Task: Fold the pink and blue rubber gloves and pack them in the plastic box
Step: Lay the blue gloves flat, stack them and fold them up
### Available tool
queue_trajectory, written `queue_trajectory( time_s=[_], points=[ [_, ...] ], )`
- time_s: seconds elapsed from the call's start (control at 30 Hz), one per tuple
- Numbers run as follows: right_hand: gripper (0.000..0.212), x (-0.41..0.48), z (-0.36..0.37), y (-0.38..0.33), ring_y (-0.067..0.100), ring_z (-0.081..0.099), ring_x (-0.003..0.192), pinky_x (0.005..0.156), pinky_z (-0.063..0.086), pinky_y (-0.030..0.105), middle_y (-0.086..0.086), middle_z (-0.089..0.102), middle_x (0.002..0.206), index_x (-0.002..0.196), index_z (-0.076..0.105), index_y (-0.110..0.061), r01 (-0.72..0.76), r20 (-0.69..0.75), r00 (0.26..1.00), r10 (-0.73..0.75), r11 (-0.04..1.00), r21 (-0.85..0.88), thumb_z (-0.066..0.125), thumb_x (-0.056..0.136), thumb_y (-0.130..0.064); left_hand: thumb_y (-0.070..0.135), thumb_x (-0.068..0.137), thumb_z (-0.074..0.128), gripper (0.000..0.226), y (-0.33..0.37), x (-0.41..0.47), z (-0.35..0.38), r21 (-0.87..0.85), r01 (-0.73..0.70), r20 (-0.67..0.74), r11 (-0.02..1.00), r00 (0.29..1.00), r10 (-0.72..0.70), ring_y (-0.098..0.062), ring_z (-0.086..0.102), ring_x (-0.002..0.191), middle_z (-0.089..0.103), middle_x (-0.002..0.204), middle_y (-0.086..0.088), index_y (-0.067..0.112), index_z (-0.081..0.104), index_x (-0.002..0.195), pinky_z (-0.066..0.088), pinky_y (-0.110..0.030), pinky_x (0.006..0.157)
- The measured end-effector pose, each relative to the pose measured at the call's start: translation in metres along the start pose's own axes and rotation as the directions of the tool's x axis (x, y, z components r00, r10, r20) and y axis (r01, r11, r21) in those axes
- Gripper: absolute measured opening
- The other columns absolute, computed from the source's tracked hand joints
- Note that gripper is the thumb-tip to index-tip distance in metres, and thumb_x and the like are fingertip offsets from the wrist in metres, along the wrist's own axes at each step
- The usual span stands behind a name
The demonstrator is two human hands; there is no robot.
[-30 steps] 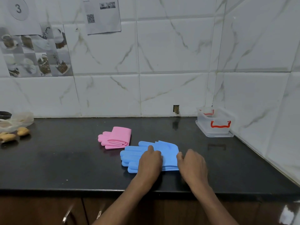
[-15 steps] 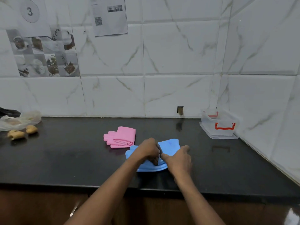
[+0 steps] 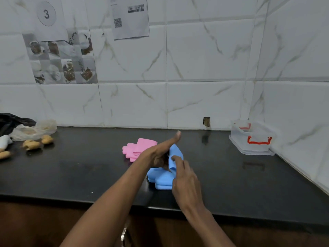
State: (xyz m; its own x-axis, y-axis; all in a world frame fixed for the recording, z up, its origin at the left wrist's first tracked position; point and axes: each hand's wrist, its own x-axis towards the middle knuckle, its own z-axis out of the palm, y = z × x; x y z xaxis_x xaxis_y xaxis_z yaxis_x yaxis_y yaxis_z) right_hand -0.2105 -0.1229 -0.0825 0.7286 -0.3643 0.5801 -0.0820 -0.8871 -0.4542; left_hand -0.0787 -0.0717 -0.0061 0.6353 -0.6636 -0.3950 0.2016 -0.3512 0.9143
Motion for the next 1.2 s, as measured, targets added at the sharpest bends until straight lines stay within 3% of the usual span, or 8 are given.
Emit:
queue_trajectory(
  time_s=[0.13, 0.27, 0.5, 0.57, 0.8, 0.93, 1.07, 1.2],
  points=[
    [0.055, 0.0, 0.008, 0.002, 0.016, 0.048, 0.12, 0.092, 0.042, 0.027, 0.0, 0.047, 0.14, 0.144, 0.033, -0.019, 0.04, 0.114, 0.993, -0.033, 0.997, -0.061, 0.045, 0.091, -0.013, 0.045, 0.082, 0.072, 0.04, -0.011, 0.005, -0.009, 0.394, -0.112, -0.306, 0.912, 0.92, 0.246, -0.019, 0.062, 0.064, 0.067, 0.074, -0.008, 0.007, 0.061, 0.083, 0.05, -0.025, 0.056],
    [0.057, 0.001, 0.011, 0.005, 0.018, 0.027, 0.142, 0.105, 0.037, 0.031, 0.003, 0.026, 0.156, 0.149, 0.026, -0.02, 0.106, 0.234, 0.969, -0.075, 0.987, -0.124, 0.041, 0.094, -0.014, 0.042, 0.082, 0.069, 0.051, -0.036, 0.006, -0.021, 0.673, -0.139, -0.471, 0.726, 0.676, 0.566, -0.015, 0.037, 0.045, 0.041, 0.047, 0.002, 0.016, 0.038, 0.052, 0.027, -0.028, 0.048],
    [0.06, -0.002, 0.01, 0.003, 0.018, 0.0, 0.15, 0.121, 0.009, 0.037, 0.003, 0.007, 0.163, 0.151, 0.02, -0.027, 0.206, 0.367, 0.914, -0.17, 0.977, -0.061, 0.033, 0.093, -0.035, 0.022, 0.083, 0.067, 0.015, -0.069, 0.003, -0.041, 0.417, -0.212, -0.533, 0.884, 0.731, 0.427, -0.017, 0.058, 0.071, 0.064, 0.079, -0.004, 0.011, 0.061, 0.092, 0.044, -0.028, 0.062],
    [0.06, -0.003, 0.012, 0.002, 0.02, -0.001, 0.15, 0.121, 0.006, 0.04, 0.004, 0.008, 0.163, 0.15, 0.019, -0.026, 0.231, 0.39, 0.906, -0.166, 0.965, -0.127, 0.028, 0.093, -0.042, 0.02, 0.084, 0.071, 0.036, -0.072, 0.003, -0.039, 0.369, -0.259, -0.55, 0.893, 0.713, 0.434, -0.019, 0.065, 0.085, 0.069, 0.095, -0.007, 0.017, 0.054, 0.115, 0.048, -0.027, 0.069],
    [0.063, 0.003, 0.012, 0.005, 0.03, 0.013, 0.147, 0.117, 0.012, 0.054, 0.014, 0.02, 0.158, 0.143, 0.031, -0.024, 0.315, 0.451, 0.879, -0.157, 0.9, -0.301, 0.02, 0.088, -0.052, 0.004, 0.094, 0.056, 0.036, -0.065, 0.002, -0.02, 0.791, -0.248, -0.369, 0.56, 0.538, 0.758, -0.022, 0.056, 0.112, 0.044, 0.129, -0.005, 0.006, 0.061, 0.129, 0.037, 0.0, 0.079],
    [0.071, 0.012, 0.005, 0.002, 0.03, 0.029, 0.136, 0.111, 0.026, 0.049, 0.013, 0.035, 0.146, 0.132, 0.046, -0.02, 0.343, 0.488, 0.853, -0.187, 0.904, -0.255, 0.014, 0.077, -0.051, -0.001, 0.087, 0.053, 0.036, -0.066, 0.001, -0.019, 0.841, -0.287, -0.17, 0.459, 0.665, 0.727, -0.026, 0.06, 0.116, 0.063, 0.126, -0.011, 0.01, 0.07, 0.117, 0.046, -0.025, 0.09],
    [0.041, 0.034, -0.01, 0.009, 0.025, 0.053, 0.12, 0.094, 0.037, 0.026, 0.009, 0.058, 0.132, 0.131, 0.058, -0.016, 0.0, 0.377, 0.924, -0.062, 0.987, 0.161, 0.044, 0.092, -0.021, 0.0, 0.088, 0.044, 0.043, -0.085, 0.005, -0.025, 0.742, -0.282, -0.222, 0.609, 0.753, 0.619, -0.027, 0.057, 0.084, 0.062, 0.09, -0.011, 0.025, 0.059, 0.119, 0.033, -0.01, 0.063],
    [0.038, 0.056, -0.012, 0.024, 0.027, 0.063, 0.083, 0.075, 0.049, 0.035, 0.014, 0.065, 0.097, 0.1, 0.057, -0.006, -0.475, 0.274, 0.873, 0.403, 0.83, 0.292, 0.057, 0.09, -0.043, 0.014, 0.087, 0.038, 0.036, -0.092, 0.003, -0.025, 0.66, -0.326, -0.213, 0.677, 0.783, 0.585, -0.016, 0.05, 0.085, 0.058, 0.103, -0.008, 0.026, 0.048, 0.12, 0.043, -0.026, 0.075]
  ],
)
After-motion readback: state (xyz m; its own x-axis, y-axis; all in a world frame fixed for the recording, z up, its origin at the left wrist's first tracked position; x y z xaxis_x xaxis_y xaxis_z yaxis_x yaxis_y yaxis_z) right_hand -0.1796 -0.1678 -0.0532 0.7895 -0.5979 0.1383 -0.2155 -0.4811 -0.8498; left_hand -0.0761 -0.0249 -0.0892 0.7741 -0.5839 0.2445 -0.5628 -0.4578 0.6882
